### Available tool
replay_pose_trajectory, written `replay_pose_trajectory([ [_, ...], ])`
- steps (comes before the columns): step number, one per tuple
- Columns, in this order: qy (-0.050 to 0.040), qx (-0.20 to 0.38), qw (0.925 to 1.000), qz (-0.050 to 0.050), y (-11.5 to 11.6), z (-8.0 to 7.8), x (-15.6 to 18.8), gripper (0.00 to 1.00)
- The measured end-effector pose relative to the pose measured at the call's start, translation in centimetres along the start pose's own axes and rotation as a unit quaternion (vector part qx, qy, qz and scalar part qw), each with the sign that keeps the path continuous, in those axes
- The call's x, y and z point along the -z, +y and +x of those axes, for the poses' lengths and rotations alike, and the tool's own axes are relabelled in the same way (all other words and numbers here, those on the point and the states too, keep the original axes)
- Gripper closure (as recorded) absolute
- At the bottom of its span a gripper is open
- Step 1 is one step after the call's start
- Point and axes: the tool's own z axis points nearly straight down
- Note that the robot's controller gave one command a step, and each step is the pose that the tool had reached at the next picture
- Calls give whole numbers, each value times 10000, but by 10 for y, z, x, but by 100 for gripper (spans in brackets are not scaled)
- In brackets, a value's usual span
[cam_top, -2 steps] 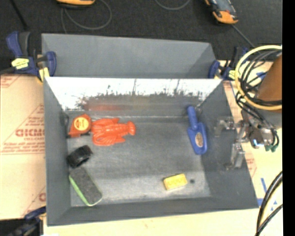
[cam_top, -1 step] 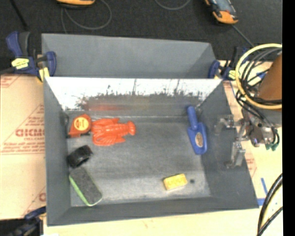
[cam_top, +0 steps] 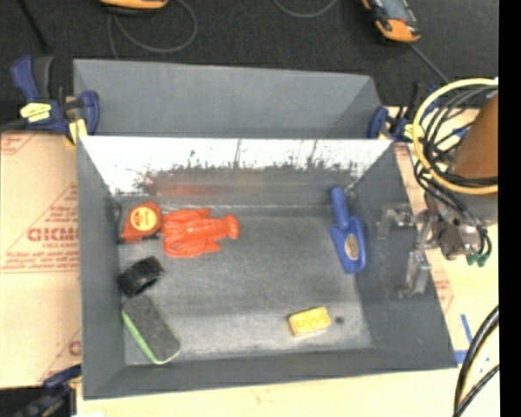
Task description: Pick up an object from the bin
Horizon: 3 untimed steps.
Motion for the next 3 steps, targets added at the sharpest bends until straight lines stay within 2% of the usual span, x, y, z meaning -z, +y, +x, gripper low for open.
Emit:
replay_pose_trajectory([
  [1,11,440,9990,-13,46,-15,-16,0],
  [2,-13,871,9962,-6,56,-11,-57,0],
  [3,17,2161,9764,-20,78,-17,-88,0],
])
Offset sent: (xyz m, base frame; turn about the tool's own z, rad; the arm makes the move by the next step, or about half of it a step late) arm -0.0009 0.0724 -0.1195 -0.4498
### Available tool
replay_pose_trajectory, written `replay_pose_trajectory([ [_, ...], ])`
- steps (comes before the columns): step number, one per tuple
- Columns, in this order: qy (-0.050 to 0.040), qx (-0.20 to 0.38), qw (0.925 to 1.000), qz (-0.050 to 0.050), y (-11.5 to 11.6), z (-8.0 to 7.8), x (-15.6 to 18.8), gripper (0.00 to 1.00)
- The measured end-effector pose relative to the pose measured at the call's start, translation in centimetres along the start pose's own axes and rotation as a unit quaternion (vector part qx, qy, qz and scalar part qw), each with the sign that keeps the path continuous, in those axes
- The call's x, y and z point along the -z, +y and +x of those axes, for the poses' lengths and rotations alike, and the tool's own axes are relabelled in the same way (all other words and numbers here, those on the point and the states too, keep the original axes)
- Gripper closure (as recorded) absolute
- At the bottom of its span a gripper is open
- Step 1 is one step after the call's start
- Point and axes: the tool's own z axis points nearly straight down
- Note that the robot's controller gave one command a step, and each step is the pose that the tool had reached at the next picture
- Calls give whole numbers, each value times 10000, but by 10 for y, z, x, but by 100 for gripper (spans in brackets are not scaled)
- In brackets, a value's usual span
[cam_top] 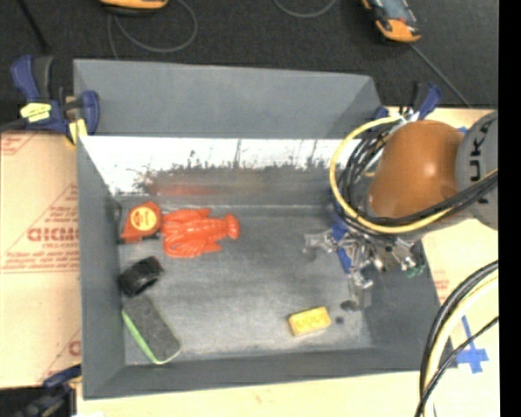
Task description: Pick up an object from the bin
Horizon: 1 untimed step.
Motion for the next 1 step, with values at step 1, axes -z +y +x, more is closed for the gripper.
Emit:
replay_pose_trajectory([
  [1,-12,-949,9955,0,18,-24,-31,0],
])
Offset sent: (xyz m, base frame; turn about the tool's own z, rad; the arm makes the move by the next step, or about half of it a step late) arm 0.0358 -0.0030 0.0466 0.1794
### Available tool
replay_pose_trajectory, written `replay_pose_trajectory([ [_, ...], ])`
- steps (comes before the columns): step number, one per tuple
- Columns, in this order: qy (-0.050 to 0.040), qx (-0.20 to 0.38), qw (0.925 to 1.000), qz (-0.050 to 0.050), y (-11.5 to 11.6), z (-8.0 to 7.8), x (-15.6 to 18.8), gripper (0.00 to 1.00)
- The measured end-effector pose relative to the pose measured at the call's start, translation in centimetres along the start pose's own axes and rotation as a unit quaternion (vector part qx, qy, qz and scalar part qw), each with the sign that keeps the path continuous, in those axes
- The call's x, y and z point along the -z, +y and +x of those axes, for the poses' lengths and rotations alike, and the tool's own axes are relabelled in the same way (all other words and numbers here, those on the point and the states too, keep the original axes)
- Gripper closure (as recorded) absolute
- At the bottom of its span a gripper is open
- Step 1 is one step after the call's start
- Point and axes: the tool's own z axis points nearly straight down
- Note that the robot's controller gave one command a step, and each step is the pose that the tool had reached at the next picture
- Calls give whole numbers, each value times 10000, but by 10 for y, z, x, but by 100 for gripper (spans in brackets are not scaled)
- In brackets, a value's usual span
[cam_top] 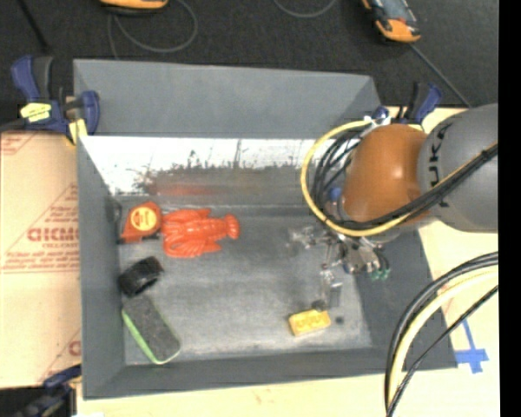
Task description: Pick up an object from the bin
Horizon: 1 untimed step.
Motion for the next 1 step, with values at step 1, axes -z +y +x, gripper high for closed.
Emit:
replay_pose_trajectory([
  [1,31,-780,9969,-16,-8,-6,24,0],
])
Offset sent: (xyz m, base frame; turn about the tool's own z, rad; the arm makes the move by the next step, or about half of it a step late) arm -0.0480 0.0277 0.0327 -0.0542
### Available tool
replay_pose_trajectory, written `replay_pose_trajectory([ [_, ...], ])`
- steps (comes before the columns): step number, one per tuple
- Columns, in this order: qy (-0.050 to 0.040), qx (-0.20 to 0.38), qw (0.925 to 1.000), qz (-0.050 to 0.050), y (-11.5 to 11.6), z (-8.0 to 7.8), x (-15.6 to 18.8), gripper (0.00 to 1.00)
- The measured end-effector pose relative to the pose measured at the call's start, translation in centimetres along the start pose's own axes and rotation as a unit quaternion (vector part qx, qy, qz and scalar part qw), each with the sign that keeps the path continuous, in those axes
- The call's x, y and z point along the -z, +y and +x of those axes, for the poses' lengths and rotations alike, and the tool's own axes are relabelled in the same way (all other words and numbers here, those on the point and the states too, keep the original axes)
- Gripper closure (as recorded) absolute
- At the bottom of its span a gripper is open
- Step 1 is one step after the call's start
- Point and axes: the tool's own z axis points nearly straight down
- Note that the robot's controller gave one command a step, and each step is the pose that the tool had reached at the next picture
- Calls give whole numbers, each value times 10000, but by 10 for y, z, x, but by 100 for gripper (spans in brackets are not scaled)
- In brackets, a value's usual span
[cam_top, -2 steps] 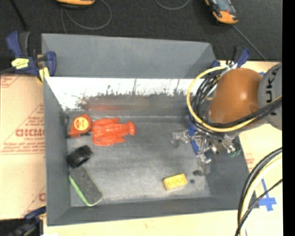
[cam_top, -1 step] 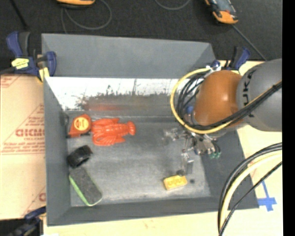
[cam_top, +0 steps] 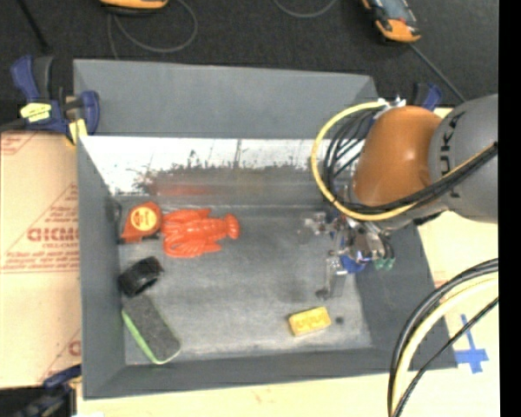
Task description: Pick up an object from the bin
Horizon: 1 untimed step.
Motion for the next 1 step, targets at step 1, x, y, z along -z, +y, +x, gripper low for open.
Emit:
replay_pose_trajectory([
  [1,-56,790,9969,35,15,24,15,0],
])
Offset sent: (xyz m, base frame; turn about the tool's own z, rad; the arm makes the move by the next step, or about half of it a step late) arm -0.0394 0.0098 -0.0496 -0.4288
